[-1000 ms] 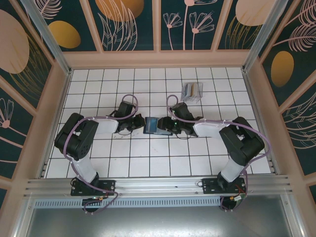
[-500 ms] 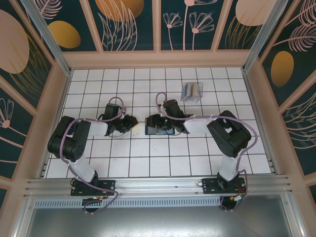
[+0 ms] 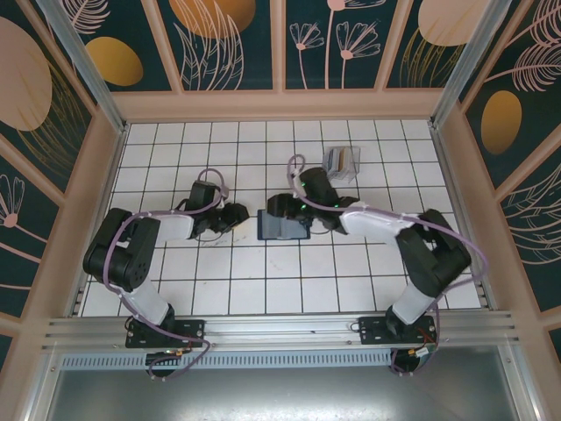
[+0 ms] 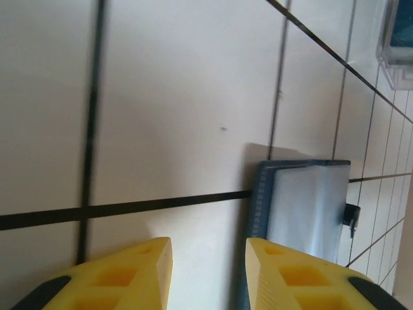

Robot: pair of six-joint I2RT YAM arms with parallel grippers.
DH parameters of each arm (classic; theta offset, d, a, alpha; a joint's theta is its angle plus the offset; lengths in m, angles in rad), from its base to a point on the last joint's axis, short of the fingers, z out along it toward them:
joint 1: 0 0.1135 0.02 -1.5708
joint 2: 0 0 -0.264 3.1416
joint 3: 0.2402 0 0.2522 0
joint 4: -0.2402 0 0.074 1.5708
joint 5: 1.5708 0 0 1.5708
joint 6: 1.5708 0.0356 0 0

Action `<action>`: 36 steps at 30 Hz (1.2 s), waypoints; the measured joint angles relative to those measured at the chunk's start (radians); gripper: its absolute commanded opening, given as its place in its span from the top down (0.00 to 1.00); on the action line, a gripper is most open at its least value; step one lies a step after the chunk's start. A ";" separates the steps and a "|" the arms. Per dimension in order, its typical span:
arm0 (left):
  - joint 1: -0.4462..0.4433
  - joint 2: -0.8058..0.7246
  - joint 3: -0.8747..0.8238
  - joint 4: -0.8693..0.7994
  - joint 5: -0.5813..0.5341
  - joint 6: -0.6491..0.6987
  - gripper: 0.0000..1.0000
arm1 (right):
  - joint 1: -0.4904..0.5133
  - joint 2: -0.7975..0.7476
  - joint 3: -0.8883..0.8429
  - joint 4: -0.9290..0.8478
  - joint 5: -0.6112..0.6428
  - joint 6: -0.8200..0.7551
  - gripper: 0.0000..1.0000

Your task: Put the credit cards into the card holder

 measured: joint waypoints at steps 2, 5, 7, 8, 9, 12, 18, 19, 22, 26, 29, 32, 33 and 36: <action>-0.025 -0.001 0.026 -0.021 -0.015 0.017 0.60 | -0.073 -0.054 0.011 -0.045 0.053 -0.032 0.44; -0.038 -0.013 0.040 -0.042 -0.051 0.033 0.57 | -0.214 -0.086 0.056 -0.119 0.124 -0.061 0.42; -0.037 -0.031 0.042 -0.067 -0.081 0.047 0.50 | -0.309 -0.082 0.110 -0.182 0.170 -0.078 0.40; -0.037 -0.040 0.047 -0.087 -0.097 0.056 0.39 | -0.351 -0.076 0.143 -0.216 0.196 -0.089 0.38; -0.037 -0.050 0.056 -0.111 -0.111 0.068 0.07 | -0.383 -0.066 0.175 -0.242 0.215 -0.101 0.34; -0.037 -0.093 0.077 -0.163 -0.153 0.097 0.02 | -0.444 -0.018 0.267 -0.291 0.252 -0.145 0.18; -0.037 -0.202 0.150 -0.287 -0.274 0.158 0.01 | -0.480 0.152 0.404 -0.359 0.244 -0.204 0.01; -0.037 -0.216 0.153 -0.294 -0.291 0.166 0.01 | -0.480 0.176 0.416 -0.363 0.236 -0.208 0.01; -0.037 -0.235 0.163 -0.325 -0.340 0.185 0.01 | -0.480 0.240 0.427 -0.370 0.211 -0.216 0.01; -0.037 -0.235 0.163 -0.352 -0.371 0.191 0.01 | -0.480 0.286 0.431 -0.371 0.174 -0.225 0.01; -0.037 -0.235 0.163 -0.362 -0.392 0.197 0.01 | -0.482 0.298 0.462 -0.374 0.142 -0.228 0.01; -0.037 -0.236 0.163 -0.375 -0.406 0.201 0.02 | -0.481 0.319 0.497 -0.376 0.117 -0.238 0.01; -0.037 -0.236 0.163 -0.375 -0.410 0.201 0.01 | -0.481 0.328 0.510 -0.380 0.113 -0.241 0.01; -0.037 -0.236 0.164 -0.381 -0.419 0.201 0.01 | -0.481 0.362 0.560 -0.407 0.112 -0.248 0.01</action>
